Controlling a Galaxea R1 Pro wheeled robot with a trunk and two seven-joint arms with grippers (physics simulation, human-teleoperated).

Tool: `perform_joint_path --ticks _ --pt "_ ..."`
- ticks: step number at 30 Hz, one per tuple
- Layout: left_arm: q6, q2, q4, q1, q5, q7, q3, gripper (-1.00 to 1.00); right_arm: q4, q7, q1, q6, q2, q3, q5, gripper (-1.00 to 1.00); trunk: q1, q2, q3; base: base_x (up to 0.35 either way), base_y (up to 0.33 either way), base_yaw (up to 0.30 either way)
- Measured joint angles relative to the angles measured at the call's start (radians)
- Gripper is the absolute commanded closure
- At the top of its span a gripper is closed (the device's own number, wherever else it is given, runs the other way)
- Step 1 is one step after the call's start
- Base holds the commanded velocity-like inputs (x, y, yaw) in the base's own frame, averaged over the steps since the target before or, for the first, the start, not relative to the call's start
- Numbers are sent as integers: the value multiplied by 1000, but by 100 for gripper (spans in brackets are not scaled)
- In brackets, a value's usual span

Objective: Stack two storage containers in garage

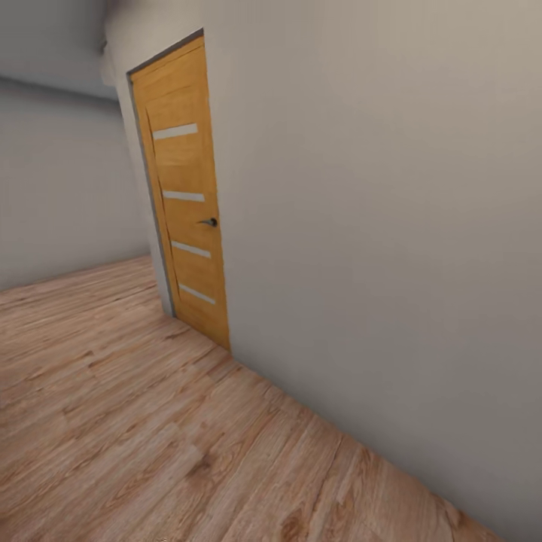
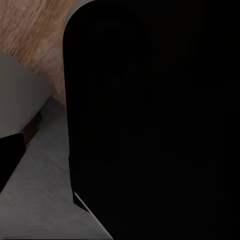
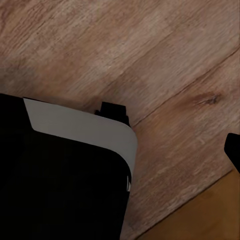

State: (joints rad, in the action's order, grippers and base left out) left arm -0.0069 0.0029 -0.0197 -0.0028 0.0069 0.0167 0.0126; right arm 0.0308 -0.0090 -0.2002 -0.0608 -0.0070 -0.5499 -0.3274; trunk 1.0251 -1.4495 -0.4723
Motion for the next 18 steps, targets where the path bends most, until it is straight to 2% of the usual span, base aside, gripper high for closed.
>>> perform_joint_path --ticks 5,18 --pt "0 0 0 0 0 1 -1 -100 0 2 0 -1 -1 0 0 -100 -1 0 -2 245 0 185" --pt "0 0 0 0 0 1 -1 -100 0 3 0 -1 -3 0 0 -100 -1 0 -2 320 0 12"
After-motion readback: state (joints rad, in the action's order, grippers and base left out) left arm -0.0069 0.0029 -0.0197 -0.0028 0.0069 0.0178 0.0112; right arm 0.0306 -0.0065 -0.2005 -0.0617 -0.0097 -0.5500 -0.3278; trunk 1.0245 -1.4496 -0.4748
